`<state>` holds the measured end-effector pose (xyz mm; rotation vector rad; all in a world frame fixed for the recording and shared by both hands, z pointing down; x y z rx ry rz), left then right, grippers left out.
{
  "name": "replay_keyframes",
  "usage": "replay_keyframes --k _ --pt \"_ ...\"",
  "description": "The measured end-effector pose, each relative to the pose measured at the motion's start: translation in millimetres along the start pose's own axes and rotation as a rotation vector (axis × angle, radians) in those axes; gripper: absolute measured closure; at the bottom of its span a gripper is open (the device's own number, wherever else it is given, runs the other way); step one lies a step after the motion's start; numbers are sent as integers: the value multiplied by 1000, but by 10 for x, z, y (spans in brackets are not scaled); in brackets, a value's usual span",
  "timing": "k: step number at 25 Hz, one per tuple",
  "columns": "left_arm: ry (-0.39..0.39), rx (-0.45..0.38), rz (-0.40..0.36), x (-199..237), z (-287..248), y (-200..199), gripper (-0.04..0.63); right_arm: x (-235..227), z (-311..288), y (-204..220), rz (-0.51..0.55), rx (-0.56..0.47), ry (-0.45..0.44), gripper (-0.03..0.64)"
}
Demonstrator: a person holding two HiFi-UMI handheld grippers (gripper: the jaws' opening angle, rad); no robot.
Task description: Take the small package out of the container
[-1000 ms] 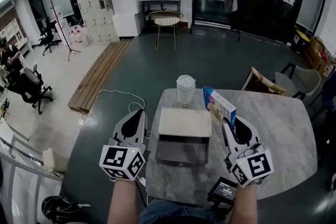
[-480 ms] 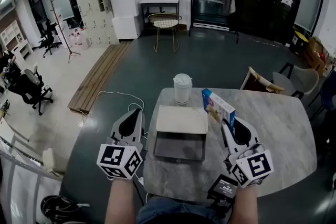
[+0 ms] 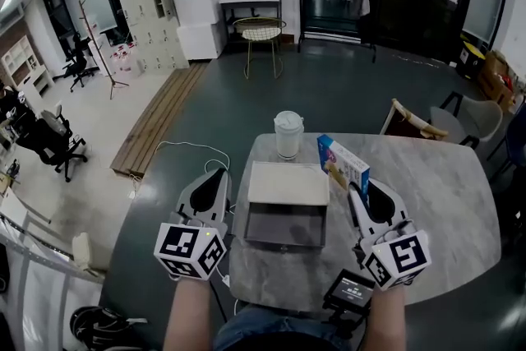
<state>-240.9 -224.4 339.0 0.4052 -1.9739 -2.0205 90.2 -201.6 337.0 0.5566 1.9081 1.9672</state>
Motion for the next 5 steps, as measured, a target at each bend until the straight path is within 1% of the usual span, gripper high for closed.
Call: replay_keyframes --k 5 --pt "10 4 1 13 -41 58 583 -27 -32 55 -11 1 5 520"
Point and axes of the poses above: the fingertips, and each gripper's own axes: z backward along the fingers, x to its left, y out of its underside, the point moved 10 cm from there along z, backward along the fingers, and after that the axes turned 2 degrees about -z, right-handed, at the moved point
